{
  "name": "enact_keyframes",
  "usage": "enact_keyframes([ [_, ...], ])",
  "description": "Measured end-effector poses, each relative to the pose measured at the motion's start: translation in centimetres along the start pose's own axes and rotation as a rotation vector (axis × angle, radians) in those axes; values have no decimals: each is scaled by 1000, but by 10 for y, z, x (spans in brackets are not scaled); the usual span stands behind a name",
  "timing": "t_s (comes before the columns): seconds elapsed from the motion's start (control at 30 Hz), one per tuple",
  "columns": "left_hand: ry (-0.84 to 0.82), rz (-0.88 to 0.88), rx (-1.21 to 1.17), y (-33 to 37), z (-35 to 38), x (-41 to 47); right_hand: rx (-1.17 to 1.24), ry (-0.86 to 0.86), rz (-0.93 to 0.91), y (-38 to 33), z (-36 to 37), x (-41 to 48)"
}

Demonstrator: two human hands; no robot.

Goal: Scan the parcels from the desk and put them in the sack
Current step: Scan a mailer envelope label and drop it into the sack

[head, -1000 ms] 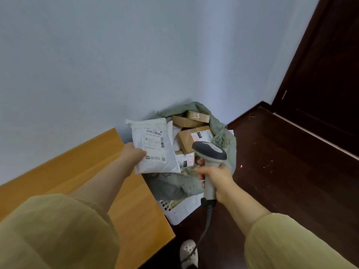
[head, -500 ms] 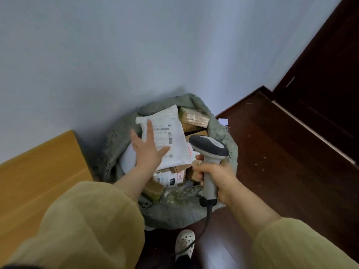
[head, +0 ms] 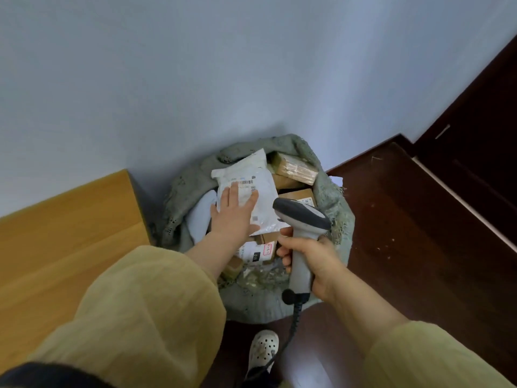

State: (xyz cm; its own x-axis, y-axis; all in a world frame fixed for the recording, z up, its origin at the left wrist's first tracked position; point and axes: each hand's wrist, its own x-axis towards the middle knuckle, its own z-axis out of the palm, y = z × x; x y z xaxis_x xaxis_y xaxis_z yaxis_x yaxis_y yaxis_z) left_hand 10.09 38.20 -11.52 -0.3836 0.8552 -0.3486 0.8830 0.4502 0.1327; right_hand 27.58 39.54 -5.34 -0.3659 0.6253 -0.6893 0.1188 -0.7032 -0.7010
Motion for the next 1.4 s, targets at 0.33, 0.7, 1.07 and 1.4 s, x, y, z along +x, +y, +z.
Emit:
enact_keyframes([
  [0.33,224,-213,100,-54,-31,-208,40,-323,142,89,53,-122],
  [0.7,318,-808,7,-230,-22,-478,-174,-631,205,193,234,-250],
  [1.07,342,-1149,-61,-445,18,-687,-288,-766,319,328,467,-346],
  [1.4,355,-1123,-264,-604,51,-706,-311,-712,415,378,599,-335],
])
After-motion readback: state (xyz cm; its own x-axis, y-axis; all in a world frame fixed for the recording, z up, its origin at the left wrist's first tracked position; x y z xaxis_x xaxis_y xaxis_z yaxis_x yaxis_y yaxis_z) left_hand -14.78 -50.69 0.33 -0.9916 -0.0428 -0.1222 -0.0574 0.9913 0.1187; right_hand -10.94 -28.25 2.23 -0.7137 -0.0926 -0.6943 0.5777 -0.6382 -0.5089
